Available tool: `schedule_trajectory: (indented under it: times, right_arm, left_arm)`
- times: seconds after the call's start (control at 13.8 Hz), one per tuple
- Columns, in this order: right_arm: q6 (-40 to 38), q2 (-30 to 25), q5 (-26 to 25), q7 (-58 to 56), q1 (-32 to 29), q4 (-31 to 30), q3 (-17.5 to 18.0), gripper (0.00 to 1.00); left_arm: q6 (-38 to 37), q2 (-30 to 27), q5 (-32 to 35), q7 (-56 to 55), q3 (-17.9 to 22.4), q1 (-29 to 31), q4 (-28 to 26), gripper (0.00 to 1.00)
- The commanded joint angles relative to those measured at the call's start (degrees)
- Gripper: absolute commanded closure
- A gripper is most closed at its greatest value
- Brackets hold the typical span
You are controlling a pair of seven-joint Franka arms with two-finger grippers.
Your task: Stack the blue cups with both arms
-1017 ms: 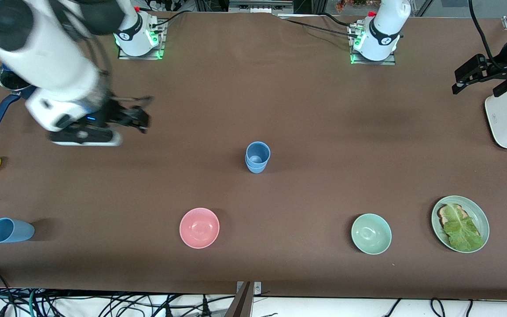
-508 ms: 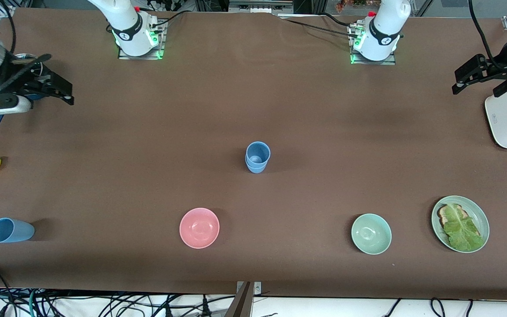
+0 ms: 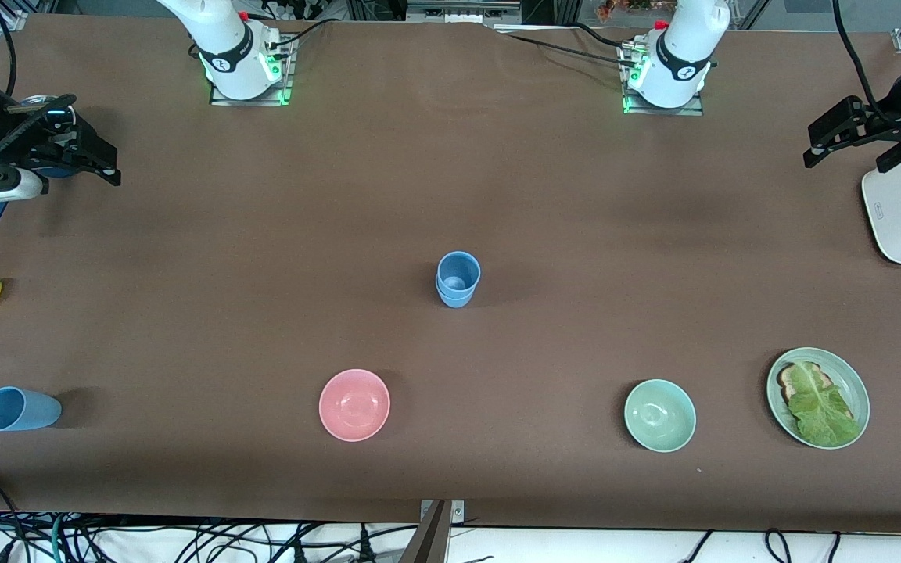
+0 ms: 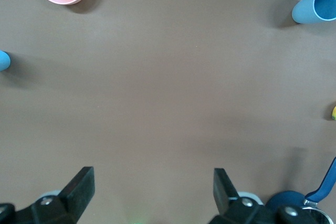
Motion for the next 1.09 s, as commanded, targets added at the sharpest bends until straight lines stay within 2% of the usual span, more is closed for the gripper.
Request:
schedule_trajectory:
  times: [0.0,1.02]
  right_arm:
    - [-0.1,0.0,0.1,-0.5,-1.1,0.6,0.6,0.0]
    - [-1.4,0.1,-0.2,-0.6,-1.1,1.9,0.0,0.0]
  left_arm:
    - [0.2,0.2,-1.2,-0.4,0.0,0.1,0.5,0.0]
    - [0.2,0.2,-1.3,-0.4,0.0,0.2,0.5,0.0]
